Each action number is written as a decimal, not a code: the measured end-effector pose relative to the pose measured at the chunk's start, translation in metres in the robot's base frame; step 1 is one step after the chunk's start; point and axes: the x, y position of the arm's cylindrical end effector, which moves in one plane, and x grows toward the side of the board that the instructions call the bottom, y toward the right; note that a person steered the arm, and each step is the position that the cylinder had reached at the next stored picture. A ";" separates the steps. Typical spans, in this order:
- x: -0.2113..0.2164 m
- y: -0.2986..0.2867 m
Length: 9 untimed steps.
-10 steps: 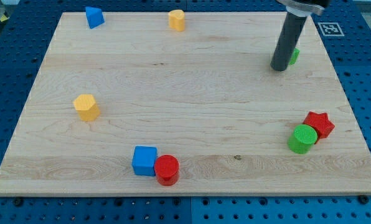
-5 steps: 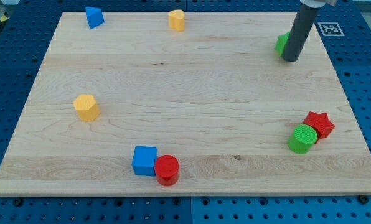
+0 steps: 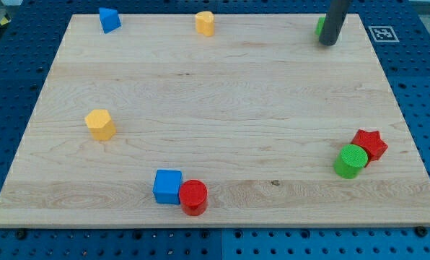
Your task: Push the green star to the top right side of the board
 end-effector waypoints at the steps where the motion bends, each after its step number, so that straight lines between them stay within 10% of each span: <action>1: -0.010 0.000; 9: -0.058 -0.037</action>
